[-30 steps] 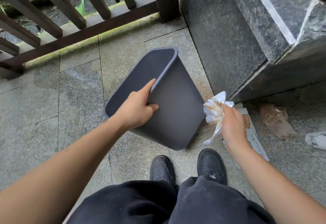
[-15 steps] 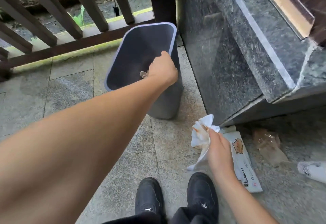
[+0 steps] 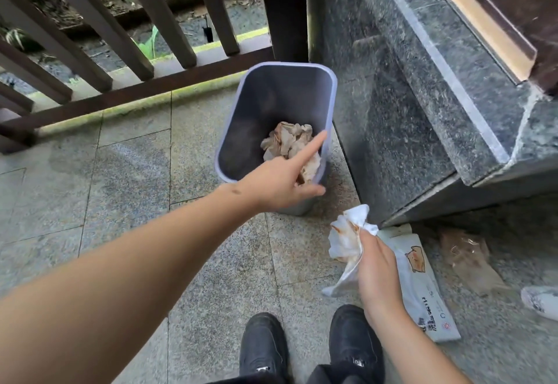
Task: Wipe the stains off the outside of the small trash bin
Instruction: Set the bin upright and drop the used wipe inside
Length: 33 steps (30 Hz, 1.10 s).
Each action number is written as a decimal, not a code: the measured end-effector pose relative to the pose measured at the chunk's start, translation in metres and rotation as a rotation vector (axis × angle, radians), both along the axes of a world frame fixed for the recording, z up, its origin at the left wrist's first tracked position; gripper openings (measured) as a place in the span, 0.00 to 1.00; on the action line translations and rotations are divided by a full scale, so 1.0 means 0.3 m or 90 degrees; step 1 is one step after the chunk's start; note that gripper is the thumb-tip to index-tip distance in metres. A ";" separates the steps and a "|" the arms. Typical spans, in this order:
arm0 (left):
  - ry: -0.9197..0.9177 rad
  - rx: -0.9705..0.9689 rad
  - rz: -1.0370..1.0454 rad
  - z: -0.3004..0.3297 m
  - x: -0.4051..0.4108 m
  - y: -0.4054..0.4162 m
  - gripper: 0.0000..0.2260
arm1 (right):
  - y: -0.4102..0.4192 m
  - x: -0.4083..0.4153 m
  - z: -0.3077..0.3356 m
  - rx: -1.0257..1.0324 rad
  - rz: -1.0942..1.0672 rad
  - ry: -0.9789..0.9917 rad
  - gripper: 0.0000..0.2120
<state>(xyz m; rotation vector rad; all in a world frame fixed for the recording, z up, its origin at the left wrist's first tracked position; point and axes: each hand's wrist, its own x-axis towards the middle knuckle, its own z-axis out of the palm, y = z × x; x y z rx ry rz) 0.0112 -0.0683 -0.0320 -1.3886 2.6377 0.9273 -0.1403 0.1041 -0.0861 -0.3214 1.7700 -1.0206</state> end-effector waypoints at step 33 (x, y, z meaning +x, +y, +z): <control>-0.279 -0.277 0.140 -0.051 0.108 0.078 0.36 | 0.030 -0.083 0.065 -0.009 -0.030 0.036 0.12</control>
